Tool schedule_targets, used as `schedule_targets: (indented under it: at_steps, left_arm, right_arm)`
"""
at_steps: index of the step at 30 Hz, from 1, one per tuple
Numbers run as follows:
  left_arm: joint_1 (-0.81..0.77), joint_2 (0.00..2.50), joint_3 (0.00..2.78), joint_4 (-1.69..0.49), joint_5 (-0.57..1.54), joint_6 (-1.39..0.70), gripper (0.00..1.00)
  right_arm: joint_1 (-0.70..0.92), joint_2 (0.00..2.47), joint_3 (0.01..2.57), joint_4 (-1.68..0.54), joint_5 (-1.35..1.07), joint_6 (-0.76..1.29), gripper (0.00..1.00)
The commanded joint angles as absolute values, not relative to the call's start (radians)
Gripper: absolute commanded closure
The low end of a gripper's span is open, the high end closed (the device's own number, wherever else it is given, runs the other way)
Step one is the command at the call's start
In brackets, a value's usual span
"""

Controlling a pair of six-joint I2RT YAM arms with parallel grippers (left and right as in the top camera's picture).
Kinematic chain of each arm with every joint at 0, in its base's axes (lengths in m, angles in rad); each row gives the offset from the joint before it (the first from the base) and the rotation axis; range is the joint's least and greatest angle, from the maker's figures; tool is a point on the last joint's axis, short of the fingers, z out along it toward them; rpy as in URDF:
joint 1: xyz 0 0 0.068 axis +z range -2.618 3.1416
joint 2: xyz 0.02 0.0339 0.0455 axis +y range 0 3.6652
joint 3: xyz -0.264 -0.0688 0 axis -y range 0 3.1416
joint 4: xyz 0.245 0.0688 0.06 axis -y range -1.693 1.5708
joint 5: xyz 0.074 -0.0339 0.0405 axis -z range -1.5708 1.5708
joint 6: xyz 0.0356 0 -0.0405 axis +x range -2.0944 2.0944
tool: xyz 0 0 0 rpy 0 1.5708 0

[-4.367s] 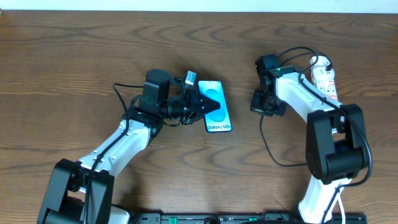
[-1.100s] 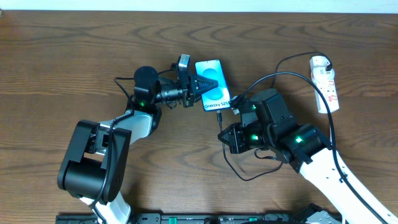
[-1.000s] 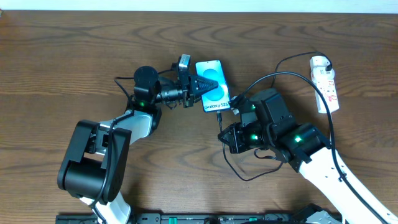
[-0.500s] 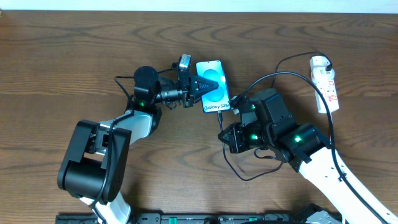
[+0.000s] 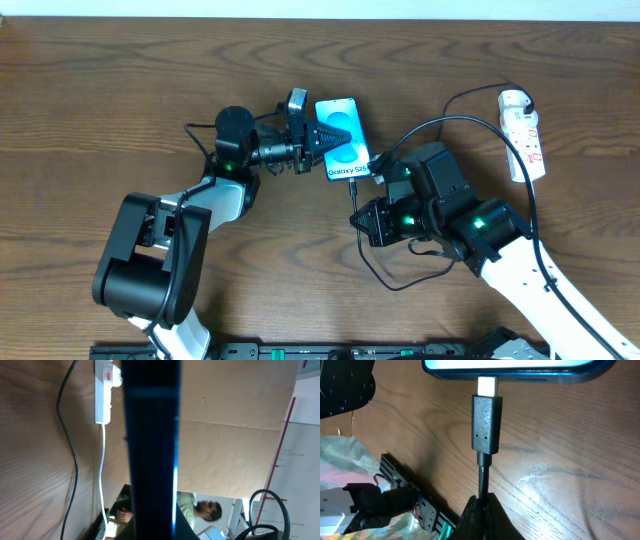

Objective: Plug charger to phone and switch on socket
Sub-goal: 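Align the USB-C plug under the phone's port with the right gripper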

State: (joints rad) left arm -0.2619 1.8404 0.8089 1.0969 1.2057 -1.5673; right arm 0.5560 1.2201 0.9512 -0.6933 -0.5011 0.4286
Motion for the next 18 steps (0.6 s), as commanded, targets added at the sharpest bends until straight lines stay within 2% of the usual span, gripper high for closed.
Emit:
schedule_targets:
  at_steps: [1, 18]
  left_arm:
    - [-0.259, 1.827, 0.836, 1.110, 1.219, -1.573, 0.93]
    - [-0.259, 1.827, 0.836, 1.109, 1.219, -1.588, 0.93]
  right_arm:
    - [0.565, 1.225, 0.946, -0.693, -0.516, 0.441, 0.99]
    - [0.565, 1.225, 0.946, -0.696, -0.527, 0.441, 0.99]
